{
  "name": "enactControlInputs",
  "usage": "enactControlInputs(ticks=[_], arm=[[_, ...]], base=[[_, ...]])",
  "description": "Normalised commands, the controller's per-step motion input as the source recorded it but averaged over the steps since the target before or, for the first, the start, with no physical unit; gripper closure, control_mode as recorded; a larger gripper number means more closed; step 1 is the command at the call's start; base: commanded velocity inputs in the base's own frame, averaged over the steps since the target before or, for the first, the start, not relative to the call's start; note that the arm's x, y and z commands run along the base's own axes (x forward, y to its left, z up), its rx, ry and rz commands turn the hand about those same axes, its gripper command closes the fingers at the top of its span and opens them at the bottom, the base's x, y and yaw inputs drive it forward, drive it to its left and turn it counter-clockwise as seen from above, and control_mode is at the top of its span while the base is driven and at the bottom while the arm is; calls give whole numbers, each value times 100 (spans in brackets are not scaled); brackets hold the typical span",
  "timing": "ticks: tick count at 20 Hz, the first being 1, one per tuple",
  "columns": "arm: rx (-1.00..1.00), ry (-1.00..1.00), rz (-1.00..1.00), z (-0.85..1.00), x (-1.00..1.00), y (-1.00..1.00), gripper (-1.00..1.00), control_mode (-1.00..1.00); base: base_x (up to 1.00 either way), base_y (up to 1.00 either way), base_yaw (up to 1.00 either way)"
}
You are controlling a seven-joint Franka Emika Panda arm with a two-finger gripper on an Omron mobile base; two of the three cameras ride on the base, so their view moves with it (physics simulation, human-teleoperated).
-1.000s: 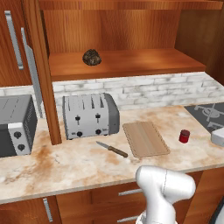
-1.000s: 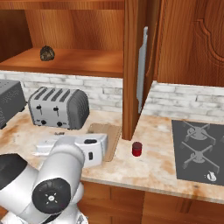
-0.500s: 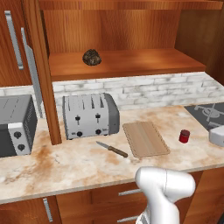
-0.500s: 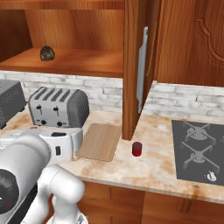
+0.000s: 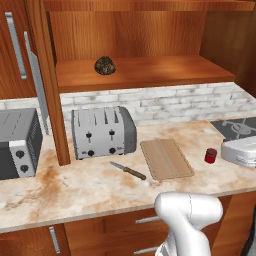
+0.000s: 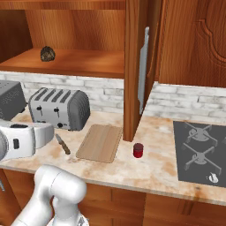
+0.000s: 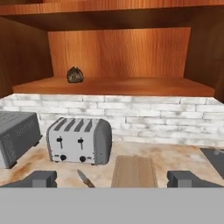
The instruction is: Pick the bread, place it on the cutting board, pick the jam, place it on the counter, and close the cabinet.
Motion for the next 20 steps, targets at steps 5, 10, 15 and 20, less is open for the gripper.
enactControlInputs(ticks=[5, 10, 15, 20], arm=[[0, -4, -5, 11, -2, 46, -100, -100], [0, -3, -3, 5, 0, 44, -100, -100], [0, -2, -1, 3, 0, 34, -100, -100], [0, -2, -1, 2, 0, 34, -100, -100]], base=[[0, 0, 0], [0, 0, 0], [0, 0, 0], [0, 0, 0]])
